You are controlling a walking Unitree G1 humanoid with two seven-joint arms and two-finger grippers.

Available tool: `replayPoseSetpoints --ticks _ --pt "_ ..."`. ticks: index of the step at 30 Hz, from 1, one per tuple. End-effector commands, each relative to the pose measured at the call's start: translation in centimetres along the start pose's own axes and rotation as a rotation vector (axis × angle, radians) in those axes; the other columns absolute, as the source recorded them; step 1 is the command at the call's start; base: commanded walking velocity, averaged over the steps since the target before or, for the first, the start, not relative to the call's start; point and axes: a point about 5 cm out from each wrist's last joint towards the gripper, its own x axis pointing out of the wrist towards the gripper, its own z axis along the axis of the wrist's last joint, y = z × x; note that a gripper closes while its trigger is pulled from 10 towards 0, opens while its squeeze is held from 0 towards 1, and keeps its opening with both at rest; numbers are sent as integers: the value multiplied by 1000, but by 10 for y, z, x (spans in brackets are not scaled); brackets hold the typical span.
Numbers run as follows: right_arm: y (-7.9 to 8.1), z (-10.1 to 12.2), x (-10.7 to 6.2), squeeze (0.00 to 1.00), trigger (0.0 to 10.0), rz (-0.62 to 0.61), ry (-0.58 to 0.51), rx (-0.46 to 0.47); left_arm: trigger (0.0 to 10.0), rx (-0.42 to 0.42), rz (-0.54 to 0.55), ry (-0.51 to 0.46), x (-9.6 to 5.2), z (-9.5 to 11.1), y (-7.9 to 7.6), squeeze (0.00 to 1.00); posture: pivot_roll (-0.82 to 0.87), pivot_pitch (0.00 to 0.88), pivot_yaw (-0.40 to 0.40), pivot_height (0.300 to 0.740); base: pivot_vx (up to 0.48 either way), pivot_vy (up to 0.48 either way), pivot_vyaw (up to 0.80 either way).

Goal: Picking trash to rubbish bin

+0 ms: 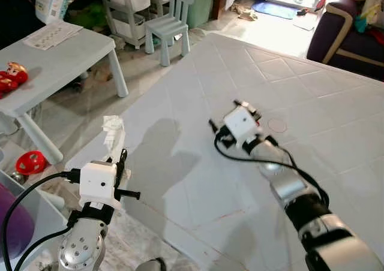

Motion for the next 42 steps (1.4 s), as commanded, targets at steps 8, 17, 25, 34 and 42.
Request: replayPoseSetpoints --ticks 8,17,25,34,42 --pt "-19 -24 -1 0 10000 -112 144 5 0 -11 13 12 -4 2 -6 0 170 129 -115 740 0 0 0" --pt "-19 -60 -16 0 10000 -149 366 134 0 -25 19 20 -1 1 -6 0 165 129 -116 740 0 0 0" --pt "2 -77 -26 0 0 -80 486 398 0 -37 23 21 1 1 -8 0 165 124 -122 740 0 0 0" --pt "8 -76 -25 0 0 -51 482 478 0 -40 24 20 4 1 -8 0 161 118 -123 740 0 0 0" --pt "7 -78 -27 0 0 -39 481 495 0 -45 22 18 6 0 -9 0 153 113 -120 740 0 0 0"
